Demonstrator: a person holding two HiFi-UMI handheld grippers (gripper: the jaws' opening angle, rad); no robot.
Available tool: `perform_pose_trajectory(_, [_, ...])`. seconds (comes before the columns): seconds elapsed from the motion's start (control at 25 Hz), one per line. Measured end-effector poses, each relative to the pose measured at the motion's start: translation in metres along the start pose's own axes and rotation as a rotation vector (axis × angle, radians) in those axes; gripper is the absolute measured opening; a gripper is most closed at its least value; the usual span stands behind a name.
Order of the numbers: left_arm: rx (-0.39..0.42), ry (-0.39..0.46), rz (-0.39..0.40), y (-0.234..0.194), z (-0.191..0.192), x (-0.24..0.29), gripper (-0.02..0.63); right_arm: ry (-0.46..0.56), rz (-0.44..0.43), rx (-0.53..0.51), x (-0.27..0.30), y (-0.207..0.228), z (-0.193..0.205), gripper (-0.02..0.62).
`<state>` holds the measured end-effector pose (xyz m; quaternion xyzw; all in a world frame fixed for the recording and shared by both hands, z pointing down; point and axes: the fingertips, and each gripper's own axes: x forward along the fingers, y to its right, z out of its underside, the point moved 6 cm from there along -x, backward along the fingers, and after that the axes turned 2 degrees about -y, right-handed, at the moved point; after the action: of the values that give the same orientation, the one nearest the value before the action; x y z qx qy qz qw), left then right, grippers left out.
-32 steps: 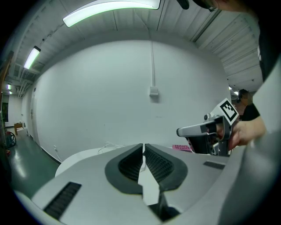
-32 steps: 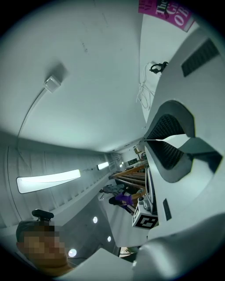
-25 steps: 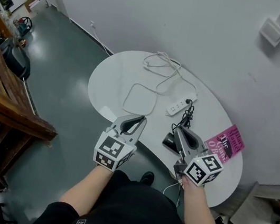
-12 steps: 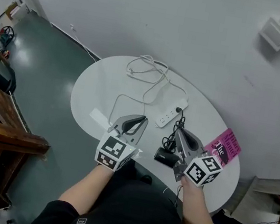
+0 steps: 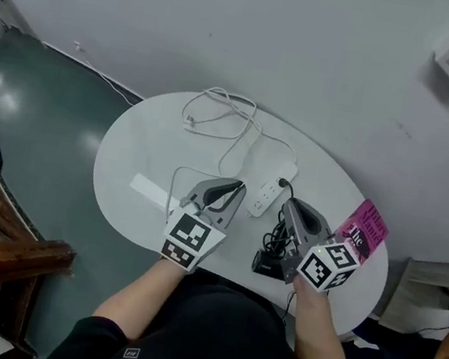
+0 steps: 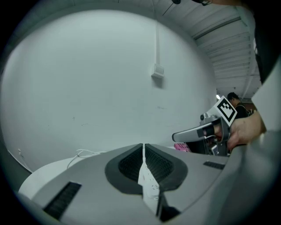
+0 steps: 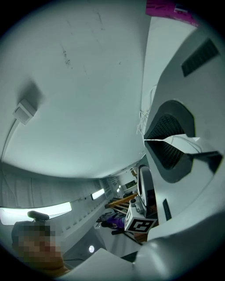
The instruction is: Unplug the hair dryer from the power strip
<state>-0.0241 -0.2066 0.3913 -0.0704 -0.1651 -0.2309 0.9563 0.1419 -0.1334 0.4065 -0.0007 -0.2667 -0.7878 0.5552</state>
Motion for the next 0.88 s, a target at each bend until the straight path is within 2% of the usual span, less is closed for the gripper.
perform_pose_trajectory(0.4, [-0.010, -0.054, 0.140, -0.008, 0.026, 0.051, 0.026, -0.062, 0.112, 0.001, 0.004, 0.017, 0.016, 0.036])
perform_pose_trajectory(0.88, [0.018, -0.196, 0.172, 0.015, 0.056, 0.124, 0.028, -0.143, 0.109, -0.003, 0.016, 0.088, 0.014, 0.038])
